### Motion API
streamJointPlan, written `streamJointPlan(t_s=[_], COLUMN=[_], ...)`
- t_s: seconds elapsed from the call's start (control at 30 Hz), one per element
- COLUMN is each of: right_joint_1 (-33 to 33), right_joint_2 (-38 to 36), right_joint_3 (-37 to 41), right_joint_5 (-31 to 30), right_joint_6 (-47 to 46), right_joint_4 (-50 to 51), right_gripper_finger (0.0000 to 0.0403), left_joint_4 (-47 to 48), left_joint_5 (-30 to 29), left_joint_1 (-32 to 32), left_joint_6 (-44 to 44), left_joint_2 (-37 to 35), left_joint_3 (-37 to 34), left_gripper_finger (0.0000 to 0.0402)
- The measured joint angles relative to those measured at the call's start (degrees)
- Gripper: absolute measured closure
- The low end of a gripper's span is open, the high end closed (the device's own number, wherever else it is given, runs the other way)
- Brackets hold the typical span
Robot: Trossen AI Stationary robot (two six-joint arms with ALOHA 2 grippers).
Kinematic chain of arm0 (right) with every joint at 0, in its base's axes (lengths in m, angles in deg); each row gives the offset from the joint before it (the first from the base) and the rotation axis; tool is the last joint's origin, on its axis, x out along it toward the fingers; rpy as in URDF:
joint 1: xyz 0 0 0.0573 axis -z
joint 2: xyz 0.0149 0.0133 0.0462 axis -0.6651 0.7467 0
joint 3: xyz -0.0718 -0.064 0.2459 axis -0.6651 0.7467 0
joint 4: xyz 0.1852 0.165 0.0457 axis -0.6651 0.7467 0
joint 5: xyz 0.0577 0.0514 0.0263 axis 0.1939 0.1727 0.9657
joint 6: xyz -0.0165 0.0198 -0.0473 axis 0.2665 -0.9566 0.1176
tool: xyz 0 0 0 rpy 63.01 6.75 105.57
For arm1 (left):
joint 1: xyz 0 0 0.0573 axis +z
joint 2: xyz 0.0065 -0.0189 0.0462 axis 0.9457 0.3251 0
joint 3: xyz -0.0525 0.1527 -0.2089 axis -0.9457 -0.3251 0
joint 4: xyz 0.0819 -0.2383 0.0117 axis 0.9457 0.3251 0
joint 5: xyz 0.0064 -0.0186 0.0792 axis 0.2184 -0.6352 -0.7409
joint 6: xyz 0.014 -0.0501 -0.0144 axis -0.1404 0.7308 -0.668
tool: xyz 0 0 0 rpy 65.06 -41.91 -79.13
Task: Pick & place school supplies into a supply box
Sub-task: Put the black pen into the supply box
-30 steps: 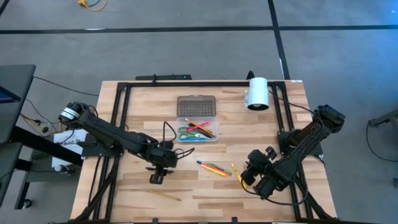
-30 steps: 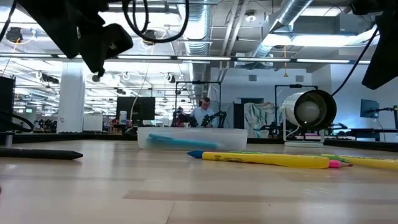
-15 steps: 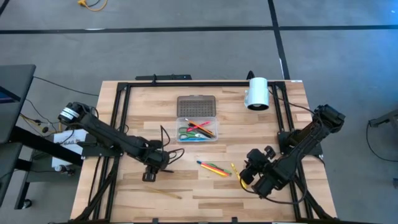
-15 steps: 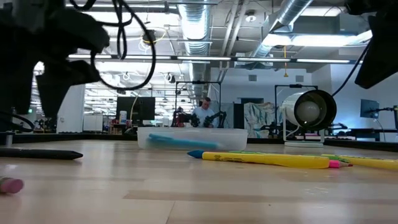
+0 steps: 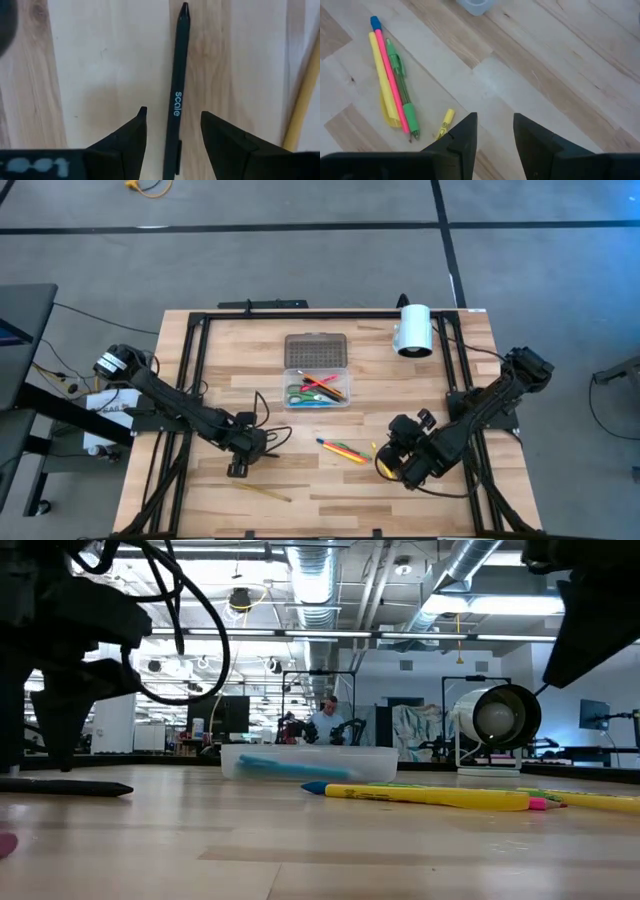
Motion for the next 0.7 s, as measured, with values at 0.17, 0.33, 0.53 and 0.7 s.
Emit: streamJointPlan(t_s=[0.17,0.33,0.53,0.7], right_joint_1=[2.21,4.21,5.76,5.95], right_joint_2=[-0.02,-0.02,-0.02,-0.02], right_joint_3=[0.0,0.0,0.0,0.0], right_joint_5=[0.04,0.24,0.24,0.22], right_joint_6=[3.22,7.01,8.74,8.81], right_joint_4=[-0.75,-2.5,-3.39,-3.39], right_gripper_finger=[0.0283,0.0283,0.0283,0.0283], left_joint_4=[-0.28,-0.87,-2.27,-6.6], left_joint_5=[-0.99,-2.43,-2.48,-2.2], left_joint_1=[-0.04,-0.04,-0.04,-0.04], left_joint_6=[-0.37,-2.09,-2.23,-2.82], left_joint_2=[0.0,0.0,0.0,0.0], left_joint_3=[-0.22,-0.22,-0.22,-1.55], left_gripper_finger=[0.0226,0.0226,0.0226,0.0226])
